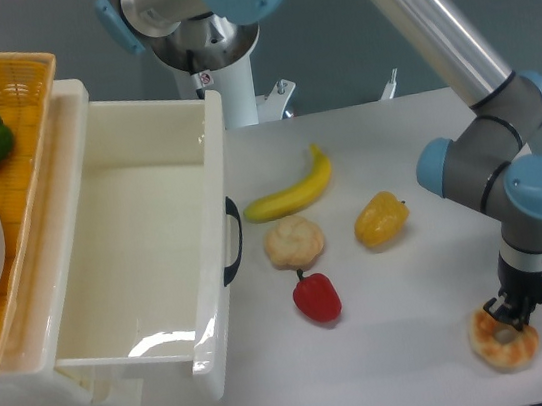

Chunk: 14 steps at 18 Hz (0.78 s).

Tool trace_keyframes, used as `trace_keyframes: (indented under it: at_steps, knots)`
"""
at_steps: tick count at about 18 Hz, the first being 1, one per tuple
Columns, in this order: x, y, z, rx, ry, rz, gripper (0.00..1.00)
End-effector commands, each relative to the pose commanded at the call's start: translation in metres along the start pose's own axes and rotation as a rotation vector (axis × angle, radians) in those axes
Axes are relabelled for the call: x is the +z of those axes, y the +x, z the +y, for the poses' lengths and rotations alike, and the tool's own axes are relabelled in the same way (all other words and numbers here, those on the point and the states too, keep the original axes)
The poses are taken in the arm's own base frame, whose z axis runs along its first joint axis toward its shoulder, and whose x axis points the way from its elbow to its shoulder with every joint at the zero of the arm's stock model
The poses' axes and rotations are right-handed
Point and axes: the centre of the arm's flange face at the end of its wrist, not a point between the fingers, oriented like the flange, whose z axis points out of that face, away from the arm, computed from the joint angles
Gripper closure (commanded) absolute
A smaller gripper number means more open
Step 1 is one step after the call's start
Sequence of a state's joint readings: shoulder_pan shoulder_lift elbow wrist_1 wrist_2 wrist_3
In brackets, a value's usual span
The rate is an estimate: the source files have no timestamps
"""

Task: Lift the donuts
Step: 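Lift the grasped donut up off the table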

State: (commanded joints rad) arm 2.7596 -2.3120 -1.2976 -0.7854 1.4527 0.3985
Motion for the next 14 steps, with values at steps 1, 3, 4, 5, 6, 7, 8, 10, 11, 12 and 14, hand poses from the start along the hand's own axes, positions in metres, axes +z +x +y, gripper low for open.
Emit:
trace_keyframes:
  at_steps: [1, 3, 4, 5, 6, 7, 8, 10, 11, 12, 14]
  knots:
    - [-0.01, 0.008, 0.001, 0.043, 0.002, 0.0, 0.92]
    - [-0.035, 0.022, 0.002, 0.154, 0.016, -0.007, 0.93]
    - [-0.046, 0.025, 0.006, 0.216, 0.016, -0.014, 0.95]
    - [-0.057, 0.032, 0.007, 0.282, 0.021, -0.015, 0.96]
    - [-0.063, 0.038, 0.011, 0.35, 0.015, -0.011, 0.96]
    - [-0.068, 0.041, 0.015, 0.427, -0.002, -0.002, 0.96]
    - [-0.072, 0.043, 0.02, 0.49, -0.016, 0.008, 0.96]
    - [-0.085, 0.047, 0.03, 0.596, -0.037, 0.011, 0.96]
    - [-0.088, 0.047, 0.035, 0.672, -0.048, 0.014, 0.96]
    - [-0.091, 0.046, 0.041, 0.747, -0.069, 0.013, 0.96]
    - [-0.099, 0.041, 0.046, 0.873, -0.134, -0.01, 0.96]
